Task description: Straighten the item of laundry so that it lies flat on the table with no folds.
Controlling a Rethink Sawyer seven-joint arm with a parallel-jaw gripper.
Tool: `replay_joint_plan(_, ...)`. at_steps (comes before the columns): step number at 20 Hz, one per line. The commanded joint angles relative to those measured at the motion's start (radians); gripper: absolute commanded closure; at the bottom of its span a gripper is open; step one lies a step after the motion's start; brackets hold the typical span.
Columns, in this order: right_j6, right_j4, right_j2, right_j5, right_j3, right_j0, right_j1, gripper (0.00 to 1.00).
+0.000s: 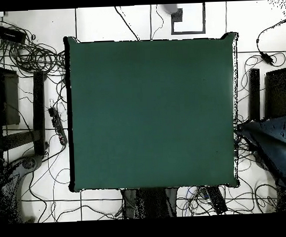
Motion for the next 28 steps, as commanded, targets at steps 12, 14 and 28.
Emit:
replay_joint_plan(12, 0.001, 0.102, -0.098, -0.315, 0.349, -0.007, -0.035, 1.00)
replay_joint_plan(14, 0.012, 0.107, -0.103, -0.342, 0.362, -0.006, -0.034, 1.00)
replay_joint_plan(28, 0.072, 0.139, -0.110, -0.527, 0.515, -0.047, -0.046, 1.00)
